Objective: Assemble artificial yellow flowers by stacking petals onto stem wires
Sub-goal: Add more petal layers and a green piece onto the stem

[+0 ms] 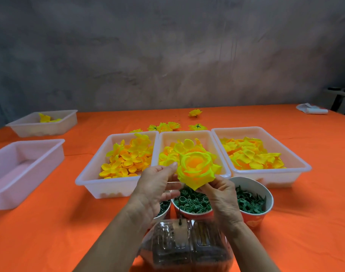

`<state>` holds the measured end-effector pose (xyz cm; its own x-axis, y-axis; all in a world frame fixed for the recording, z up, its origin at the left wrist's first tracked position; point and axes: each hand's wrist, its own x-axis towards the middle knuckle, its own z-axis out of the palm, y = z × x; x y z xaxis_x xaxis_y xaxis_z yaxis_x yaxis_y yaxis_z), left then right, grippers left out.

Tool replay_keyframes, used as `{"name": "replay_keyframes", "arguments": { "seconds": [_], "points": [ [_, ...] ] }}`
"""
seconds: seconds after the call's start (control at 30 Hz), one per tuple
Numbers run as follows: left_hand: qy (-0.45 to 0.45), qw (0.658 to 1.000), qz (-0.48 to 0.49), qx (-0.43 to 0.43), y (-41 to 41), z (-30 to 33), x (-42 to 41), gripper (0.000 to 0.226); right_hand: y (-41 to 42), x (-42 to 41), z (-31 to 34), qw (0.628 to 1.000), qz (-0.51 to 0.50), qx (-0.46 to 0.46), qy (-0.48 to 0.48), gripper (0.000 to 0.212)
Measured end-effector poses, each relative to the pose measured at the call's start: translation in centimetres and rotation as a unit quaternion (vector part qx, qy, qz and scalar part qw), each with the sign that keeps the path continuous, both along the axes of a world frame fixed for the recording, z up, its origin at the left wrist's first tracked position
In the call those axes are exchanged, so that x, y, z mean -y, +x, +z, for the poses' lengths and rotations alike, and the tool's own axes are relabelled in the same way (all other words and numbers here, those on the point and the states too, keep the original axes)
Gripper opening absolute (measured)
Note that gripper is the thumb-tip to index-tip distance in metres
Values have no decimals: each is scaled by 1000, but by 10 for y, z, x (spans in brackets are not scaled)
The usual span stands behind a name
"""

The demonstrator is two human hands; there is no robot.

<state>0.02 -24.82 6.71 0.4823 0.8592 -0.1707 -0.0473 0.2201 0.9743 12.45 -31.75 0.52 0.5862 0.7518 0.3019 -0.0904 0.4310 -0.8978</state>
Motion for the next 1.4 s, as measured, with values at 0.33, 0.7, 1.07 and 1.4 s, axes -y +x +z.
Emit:
{"name": "replay_keyframes", "arguments": {
  "seconds": [0.33,0.7,1.07,1.4],
  "points": [
    [-18,998,40,34,1,6,-4,15,-2,-3,-2,999,-4,39,-7,20],
    [-57,995,16,86,-1,3,0,9,-2,-2,-3,1000,-15,9,5,19],
    [-68,996,-2,50,-1,1,-9,7,0,-4,-8,999,-1,50,-11,10],
    [130,987,90,-17,-2,-11,-12,12,-4,-6,-13,999,-15,44,-12,13]
  ]
}}
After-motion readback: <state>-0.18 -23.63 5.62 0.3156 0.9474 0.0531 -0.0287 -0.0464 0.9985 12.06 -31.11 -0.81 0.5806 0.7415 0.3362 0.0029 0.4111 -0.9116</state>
